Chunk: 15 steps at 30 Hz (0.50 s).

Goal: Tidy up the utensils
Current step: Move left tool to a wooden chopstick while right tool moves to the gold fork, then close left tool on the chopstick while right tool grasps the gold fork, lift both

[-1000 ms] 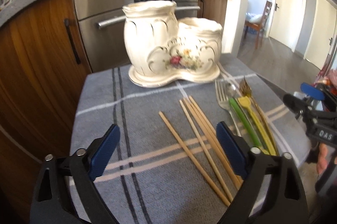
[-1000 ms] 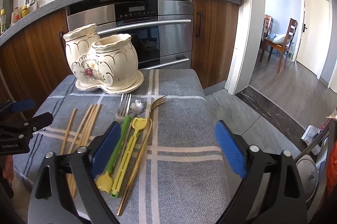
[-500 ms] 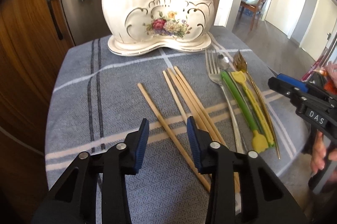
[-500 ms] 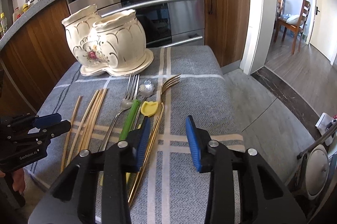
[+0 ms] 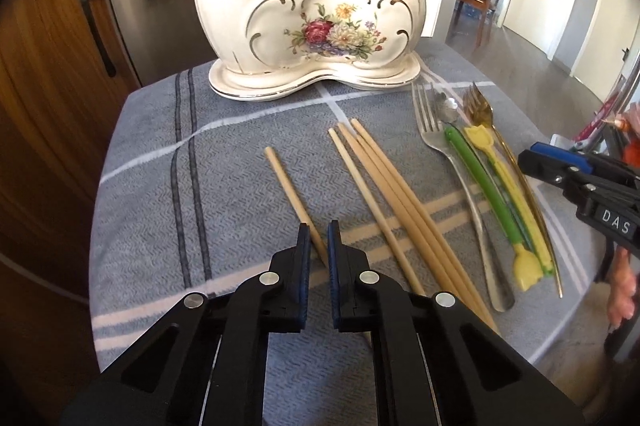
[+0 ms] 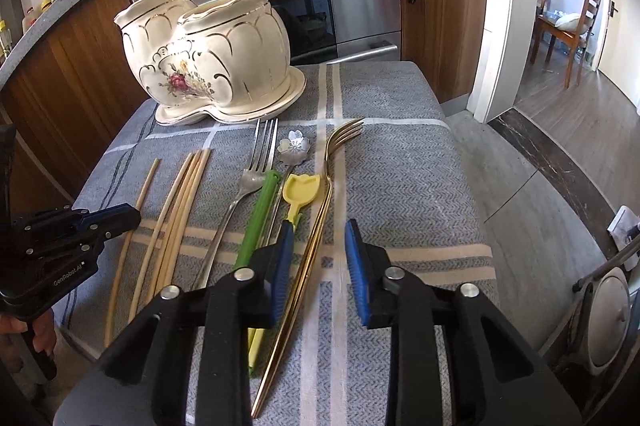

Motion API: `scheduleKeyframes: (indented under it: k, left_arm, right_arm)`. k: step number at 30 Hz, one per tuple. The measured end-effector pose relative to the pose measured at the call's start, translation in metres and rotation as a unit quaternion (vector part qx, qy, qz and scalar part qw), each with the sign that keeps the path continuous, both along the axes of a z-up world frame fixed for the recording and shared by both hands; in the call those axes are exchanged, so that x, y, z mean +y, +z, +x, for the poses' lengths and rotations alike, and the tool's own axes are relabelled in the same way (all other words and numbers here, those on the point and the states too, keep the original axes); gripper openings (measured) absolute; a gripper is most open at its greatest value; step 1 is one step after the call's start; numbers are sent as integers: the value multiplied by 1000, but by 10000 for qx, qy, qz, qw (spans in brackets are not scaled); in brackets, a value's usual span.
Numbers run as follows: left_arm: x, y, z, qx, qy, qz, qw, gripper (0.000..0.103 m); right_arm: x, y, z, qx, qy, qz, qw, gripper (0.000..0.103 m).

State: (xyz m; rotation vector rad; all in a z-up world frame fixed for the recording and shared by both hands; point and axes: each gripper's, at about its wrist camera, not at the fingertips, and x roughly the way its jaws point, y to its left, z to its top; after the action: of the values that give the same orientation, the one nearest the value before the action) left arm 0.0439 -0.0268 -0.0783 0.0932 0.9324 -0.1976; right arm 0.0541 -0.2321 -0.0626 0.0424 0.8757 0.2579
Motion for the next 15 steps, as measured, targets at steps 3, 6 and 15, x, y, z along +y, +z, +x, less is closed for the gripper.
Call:
scheduleKeyframes:
  k: [3,6,15]
  left_arm:
    - [7,2,2,-7,-34,34,10000,6]
    - [9,2,4,34,-49,29,10000,6]
    - [9,-2,6,86,-64,10,9999,12]
  right_arm:
    - [3,-1,7,48,-73,-13,10000,22]
    - [7,-4,14,87,-100,-157,9998,18]
    - [18,-13,24,139,-141,-645,9977,11]
